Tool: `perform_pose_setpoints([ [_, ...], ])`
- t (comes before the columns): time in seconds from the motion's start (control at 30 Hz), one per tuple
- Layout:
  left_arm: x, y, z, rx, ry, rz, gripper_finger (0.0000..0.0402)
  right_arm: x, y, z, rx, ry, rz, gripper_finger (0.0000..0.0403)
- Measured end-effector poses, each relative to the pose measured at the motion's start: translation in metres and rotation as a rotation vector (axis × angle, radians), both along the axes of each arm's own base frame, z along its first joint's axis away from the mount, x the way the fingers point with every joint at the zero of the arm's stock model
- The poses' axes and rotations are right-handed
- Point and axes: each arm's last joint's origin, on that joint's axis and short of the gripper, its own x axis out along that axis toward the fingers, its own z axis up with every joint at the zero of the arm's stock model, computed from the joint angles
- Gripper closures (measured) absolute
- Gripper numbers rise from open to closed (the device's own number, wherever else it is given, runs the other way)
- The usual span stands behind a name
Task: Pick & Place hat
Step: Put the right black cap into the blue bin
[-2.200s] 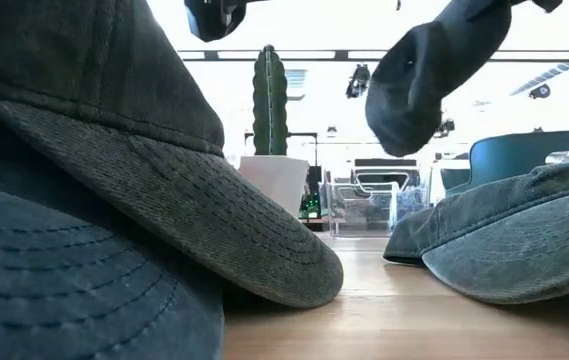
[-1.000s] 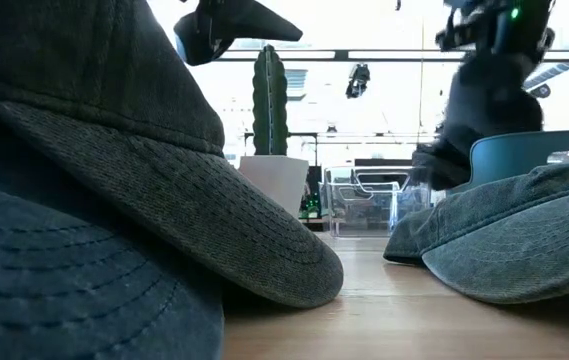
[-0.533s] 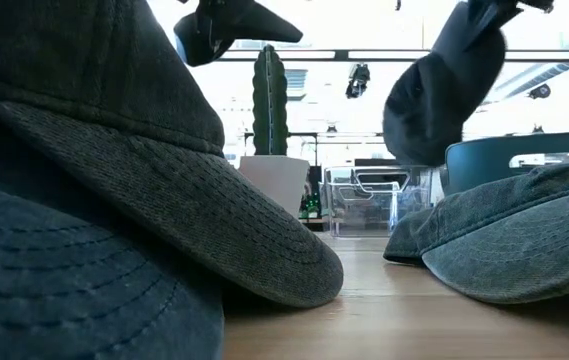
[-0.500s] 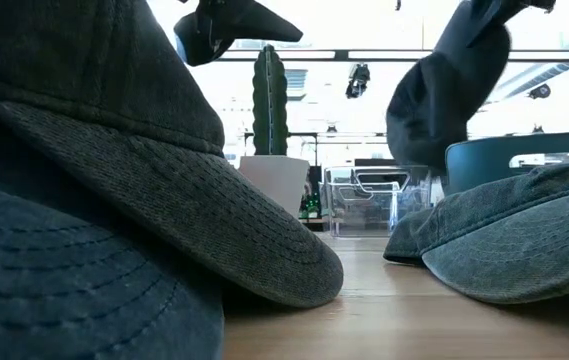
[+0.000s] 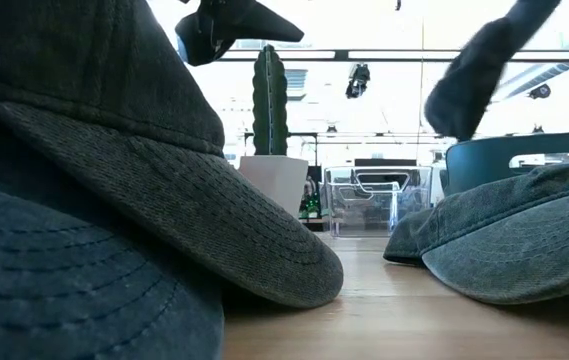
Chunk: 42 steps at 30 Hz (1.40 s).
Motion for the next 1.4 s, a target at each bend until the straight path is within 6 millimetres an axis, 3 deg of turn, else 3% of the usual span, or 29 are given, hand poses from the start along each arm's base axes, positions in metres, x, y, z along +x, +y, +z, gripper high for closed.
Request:
perform_pose_setpoints([
  [0.2,0.0,0.0,0.0,-0.001,-0.002,0.0,0.0227,0.004,0.0,-0.044,0.175,0.108,0.0,0.039],
  [0.37,0.0,0.0,0.0,-0.002,-0.002,0.001,0.0227,0.016,-0.002,-0.088,0.219,0.28,-0.035,0.039],
  [0.53,0.0,0.0,0.0,-0.002,-0.002,0.001,0.0227,0.03,-0.005,-0.119,0.223,0.396,-0.068,0.039],
  [0.8,0.0,0.0,0.0,-0.002,-0.002,0.0,0.0227,0.055,-0.01,-0.129,0.17,0.243,-0.025,0.039],
  [0.97,0.0,0.0,0.0,-0.002,-0.002,0.0,0.0227,0.053,-0.01,-0.132,0.185,0.267,-0.046,0.039],
  [1.17,0.0,0.0,0.0,-0.001,-0.002,0.0,0.0227,0.048,-0.009,-0.15,0.23,0.329,-0.111,0.0387],
  [1.4,0.0,0.0,0.0,0.0,-0.001,-0.001,0.0227,0.044,-0.007,-0.179,0.278,0.423,-0.129,0.0326],
])
